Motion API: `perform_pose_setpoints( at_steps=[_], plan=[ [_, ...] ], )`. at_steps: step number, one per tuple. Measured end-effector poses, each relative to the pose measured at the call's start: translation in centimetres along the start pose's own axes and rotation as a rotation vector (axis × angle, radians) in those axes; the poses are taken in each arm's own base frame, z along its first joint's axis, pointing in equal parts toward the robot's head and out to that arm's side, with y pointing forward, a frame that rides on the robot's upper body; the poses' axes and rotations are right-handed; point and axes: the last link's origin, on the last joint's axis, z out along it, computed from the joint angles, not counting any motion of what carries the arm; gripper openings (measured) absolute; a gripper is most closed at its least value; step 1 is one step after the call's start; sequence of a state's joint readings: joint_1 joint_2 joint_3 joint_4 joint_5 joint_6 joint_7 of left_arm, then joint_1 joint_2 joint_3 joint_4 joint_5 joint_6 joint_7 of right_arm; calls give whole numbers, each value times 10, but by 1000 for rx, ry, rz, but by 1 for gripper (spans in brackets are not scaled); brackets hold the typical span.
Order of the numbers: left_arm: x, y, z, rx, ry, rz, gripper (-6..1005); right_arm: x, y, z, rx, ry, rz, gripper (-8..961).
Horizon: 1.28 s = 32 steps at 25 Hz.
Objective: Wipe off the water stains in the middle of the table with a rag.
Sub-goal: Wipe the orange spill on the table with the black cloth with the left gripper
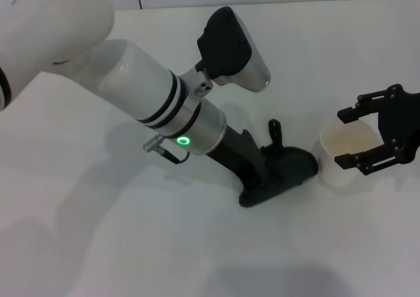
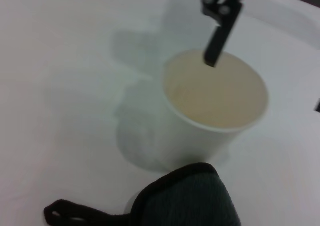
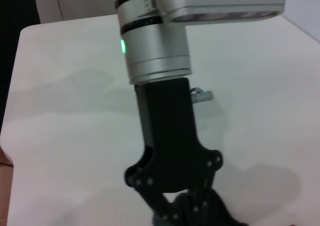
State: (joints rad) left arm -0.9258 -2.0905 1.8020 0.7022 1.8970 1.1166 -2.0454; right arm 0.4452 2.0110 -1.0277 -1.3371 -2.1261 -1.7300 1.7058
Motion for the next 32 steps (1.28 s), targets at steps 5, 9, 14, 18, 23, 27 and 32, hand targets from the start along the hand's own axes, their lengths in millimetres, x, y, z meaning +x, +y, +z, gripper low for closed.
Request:
perform_pose_setpoints(
  at_steps=[5, 9, 14, 18, 23, 27, 32],
  plan=[
    [-3, 0, -2, -8, -9, -13, 69, 0, 0, 0, -1, 1, 2, 813],
    [-9, -15, -9, 67, 9, -70, 69, 0, 0, 0, -1, 0, 2, 813],
    [-14, -39, -22, 194, 65, -150, 69, -1, 0, 0, -1, 0, 1, 813],
    [-21, -59, -32, 315, 78, -197, 69, -1, -1, 0, 3, -1, -1, 813],
    [-24, -60, -31, 331, 63, -191, 68, -3, -2, 1, 6, -2, -4, 813],
    [-19, -43, -23, 223, 35, -142, 68, -3, -2, 1, 7, -3, -4, 813],
    [-14, -22, -23, 95, 57, -81, 68, -3, -2, 0, 7, -3, -4, 813]
  ],
)
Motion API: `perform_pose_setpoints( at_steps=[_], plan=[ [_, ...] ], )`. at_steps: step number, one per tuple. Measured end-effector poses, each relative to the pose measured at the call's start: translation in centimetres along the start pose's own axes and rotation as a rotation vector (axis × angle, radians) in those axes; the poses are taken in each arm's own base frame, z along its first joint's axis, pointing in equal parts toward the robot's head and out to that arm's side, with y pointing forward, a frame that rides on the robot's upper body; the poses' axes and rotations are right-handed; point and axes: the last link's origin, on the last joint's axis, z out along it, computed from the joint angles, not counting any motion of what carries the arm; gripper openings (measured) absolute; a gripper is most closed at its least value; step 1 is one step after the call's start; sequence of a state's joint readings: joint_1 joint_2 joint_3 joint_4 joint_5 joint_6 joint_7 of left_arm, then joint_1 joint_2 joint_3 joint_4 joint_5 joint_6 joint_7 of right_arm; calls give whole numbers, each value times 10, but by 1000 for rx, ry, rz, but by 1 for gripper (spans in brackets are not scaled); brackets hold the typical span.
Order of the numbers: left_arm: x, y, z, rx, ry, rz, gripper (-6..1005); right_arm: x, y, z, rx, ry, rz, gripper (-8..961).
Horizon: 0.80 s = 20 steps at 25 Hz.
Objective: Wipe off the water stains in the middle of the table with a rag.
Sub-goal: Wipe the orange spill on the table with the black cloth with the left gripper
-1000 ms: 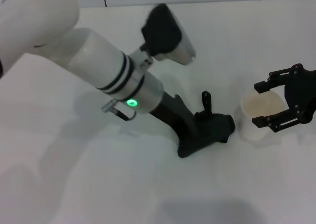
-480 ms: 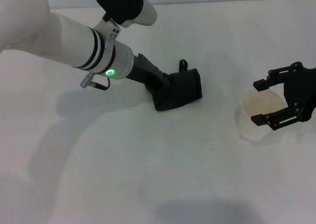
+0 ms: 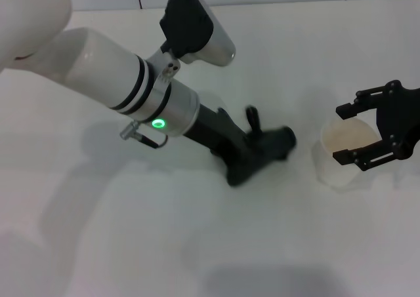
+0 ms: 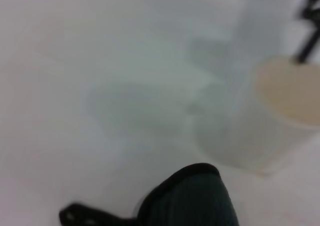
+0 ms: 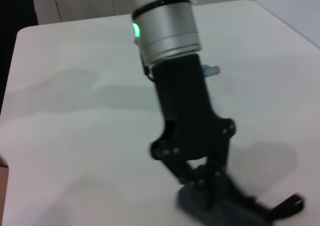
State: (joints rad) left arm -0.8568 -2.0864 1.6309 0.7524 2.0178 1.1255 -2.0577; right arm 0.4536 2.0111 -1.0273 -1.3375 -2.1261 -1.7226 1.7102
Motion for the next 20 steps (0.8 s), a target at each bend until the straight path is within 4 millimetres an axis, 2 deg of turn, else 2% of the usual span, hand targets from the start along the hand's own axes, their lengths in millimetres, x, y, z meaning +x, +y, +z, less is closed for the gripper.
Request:
perform_pose_setpoints(
  at_steps=[3, 6, 20],
  plan=[
    [2, 11, -2, -77, 22, 28, 69, 0, 0, 0, 1, 0, 1, 813],
    [-1, 11, -2, -79, 16, 25, 69, 0, 0, 0, 1, 0, 2, 813],
    [-17, -41, -5, 282, -34, -125, 66, 0, 1, 2, -8, -7, 0, 813]
  ],
)
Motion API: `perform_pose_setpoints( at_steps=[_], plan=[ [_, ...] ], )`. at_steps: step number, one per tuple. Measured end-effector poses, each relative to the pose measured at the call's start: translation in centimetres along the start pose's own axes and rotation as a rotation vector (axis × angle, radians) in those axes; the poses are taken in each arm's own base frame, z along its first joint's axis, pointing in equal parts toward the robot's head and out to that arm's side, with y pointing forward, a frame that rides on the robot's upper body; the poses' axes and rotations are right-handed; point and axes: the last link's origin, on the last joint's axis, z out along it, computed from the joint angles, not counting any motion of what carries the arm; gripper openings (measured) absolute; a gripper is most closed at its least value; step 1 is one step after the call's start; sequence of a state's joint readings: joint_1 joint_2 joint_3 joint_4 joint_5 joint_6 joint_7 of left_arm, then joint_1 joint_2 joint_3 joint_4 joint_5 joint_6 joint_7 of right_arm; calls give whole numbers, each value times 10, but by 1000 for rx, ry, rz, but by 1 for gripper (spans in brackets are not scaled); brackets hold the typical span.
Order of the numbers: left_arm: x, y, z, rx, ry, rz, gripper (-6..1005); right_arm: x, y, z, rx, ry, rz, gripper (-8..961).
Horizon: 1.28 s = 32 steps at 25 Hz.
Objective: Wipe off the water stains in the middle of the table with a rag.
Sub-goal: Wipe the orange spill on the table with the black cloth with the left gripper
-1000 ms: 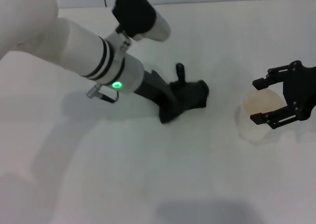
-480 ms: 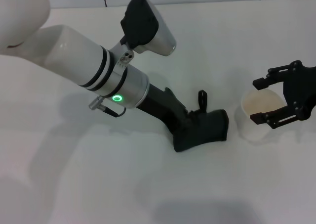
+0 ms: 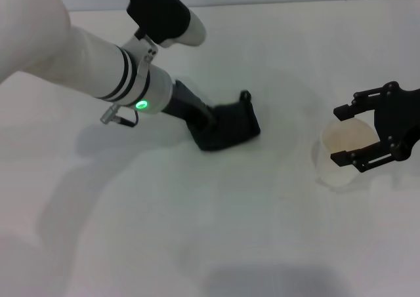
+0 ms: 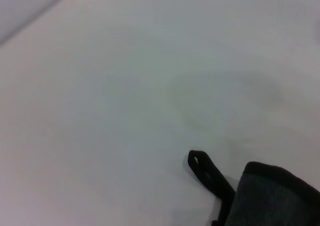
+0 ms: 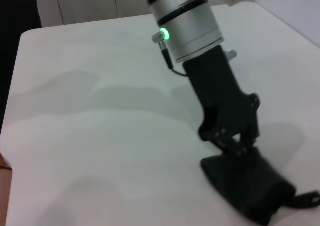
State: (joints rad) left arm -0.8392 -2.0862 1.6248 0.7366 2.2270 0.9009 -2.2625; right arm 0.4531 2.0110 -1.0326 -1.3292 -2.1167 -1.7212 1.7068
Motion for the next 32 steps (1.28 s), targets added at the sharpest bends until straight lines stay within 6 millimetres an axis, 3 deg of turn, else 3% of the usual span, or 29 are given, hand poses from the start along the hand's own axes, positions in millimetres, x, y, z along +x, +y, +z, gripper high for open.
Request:
perform_pose_setpoints(
  at_steps=[7, 16, 22, 28, 32],
  plan=[
    [4, -3, 0, 31, 30, 1, 66, -1, -2, 1, 9, -1, -4, 813],
    [10, 49, 5, -239, 39, 136, 67, -5, -3, 1, 12, -3, -14, 813],
    [5, 67, 6, -321, 8, 165, 67, -6, -3, 0, 12, -4, -14, 813],
    [-3, 63, -2, -313, 52, 133, 66, -3, -2, -1, 11, -5, -4, 813],
    [-17, 47, -19, -235, 128, 72, 80, -1, 0, -2, 11, -4, 3, 813]
  ],
)
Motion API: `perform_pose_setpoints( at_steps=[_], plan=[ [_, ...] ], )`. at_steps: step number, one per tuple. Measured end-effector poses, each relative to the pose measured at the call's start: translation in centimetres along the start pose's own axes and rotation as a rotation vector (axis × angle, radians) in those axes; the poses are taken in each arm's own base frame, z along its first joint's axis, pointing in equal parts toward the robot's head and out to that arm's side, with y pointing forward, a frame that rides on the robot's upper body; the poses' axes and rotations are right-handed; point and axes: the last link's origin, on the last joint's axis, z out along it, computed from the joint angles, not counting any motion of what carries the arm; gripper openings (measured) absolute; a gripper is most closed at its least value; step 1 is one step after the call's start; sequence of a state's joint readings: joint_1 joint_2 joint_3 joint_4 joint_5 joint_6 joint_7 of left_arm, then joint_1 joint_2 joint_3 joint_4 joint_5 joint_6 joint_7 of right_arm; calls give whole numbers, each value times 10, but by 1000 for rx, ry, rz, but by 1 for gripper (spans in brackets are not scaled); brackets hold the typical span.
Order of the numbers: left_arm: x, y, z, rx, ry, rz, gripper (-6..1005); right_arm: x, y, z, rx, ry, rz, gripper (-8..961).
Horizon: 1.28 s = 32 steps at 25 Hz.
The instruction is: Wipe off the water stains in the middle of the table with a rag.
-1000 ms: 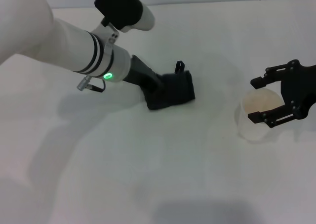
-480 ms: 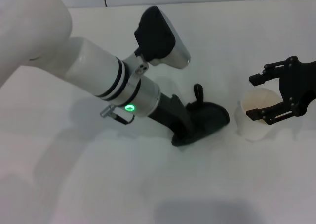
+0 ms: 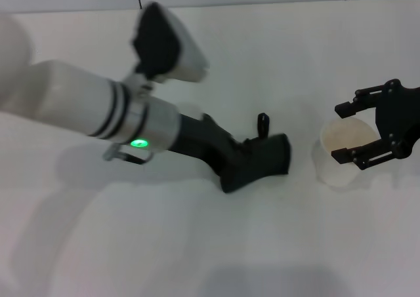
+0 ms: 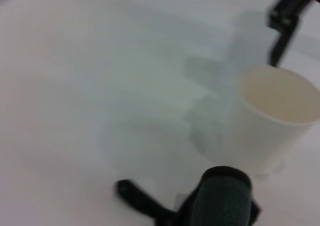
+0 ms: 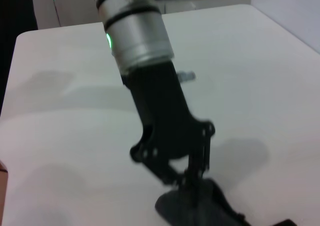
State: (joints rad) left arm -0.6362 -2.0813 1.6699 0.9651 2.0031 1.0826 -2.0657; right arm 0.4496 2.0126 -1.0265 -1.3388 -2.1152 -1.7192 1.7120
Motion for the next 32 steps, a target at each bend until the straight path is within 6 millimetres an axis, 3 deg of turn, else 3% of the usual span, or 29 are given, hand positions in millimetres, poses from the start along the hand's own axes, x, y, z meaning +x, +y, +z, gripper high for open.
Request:
perform_pose_setpoints(
  at_steps=[4, 14, 19, 22, 27, 32],
  plan=[
    [-13, -6, -15, 51, 40, -44, 99, 0, 1, 0, -1, -6, 1, 813],
    [-47, -10, -28, 100, 47, -130, 145, 1, 0, 0, 2, -11, 3, 813],
    [-55, -12, -43, 144, 114, -119, 357, -1, 2, -2, 0, -40, -1, 813],
    [-61, -11, -55, 163, 179, -108, 598, 1, 4, -4, 5, -50, -3, 813],
    [-72, -4, -83, 171, 319, -58, 827, 13, 7, -21, 45, -90, 14, 813],
    [-90, 7, -113, 144, 445, 21, 857, 22, 9, -37, 68, -128, 27, 813]
  ],
)
